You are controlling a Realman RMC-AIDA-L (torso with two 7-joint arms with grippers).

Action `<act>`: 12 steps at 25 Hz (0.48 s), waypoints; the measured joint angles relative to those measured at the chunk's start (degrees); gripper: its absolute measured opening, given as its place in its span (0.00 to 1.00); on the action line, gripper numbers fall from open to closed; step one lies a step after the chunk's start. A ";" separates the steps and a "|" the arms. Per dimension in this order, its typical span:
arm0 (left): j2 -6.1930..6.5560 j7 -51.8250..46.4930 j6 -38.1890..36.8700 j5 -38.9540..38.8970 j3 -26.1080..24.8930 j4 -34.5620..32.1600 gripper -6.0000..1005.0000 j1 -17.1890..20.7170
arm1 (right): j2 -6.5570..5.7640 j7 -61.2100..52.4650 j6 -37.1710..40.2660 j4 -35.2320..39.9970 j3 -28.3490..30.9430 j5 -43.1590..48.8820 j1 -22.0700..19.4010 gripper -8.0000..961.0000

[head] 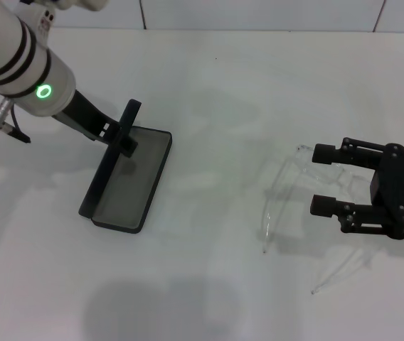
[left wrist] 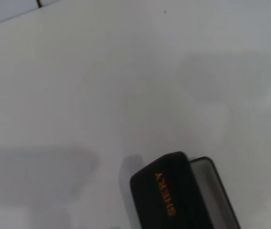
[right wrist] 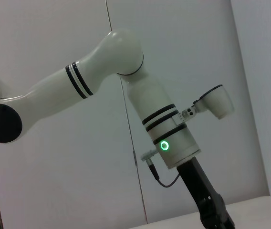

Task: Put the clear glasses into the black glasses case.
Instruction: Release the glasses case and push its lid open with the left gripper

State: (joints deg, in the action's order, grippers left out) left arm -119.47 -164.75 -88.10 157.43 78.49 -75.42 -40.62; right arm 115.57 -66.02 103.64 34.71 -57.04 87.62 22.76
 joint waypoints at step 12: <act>-0.07 0.08 0.14 0.40 0.35 1.79 0.66 -0.68 | 0.00 0.37 -0.48 -0.79 0.00 0.00 0.24 0.78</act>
State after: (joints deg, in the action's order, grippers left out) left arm -119.54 -164.67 -87.97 157.83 78.84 -73.63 -41.31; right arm 115.57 -65.65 103.16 33.92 -57.04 87.62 23.00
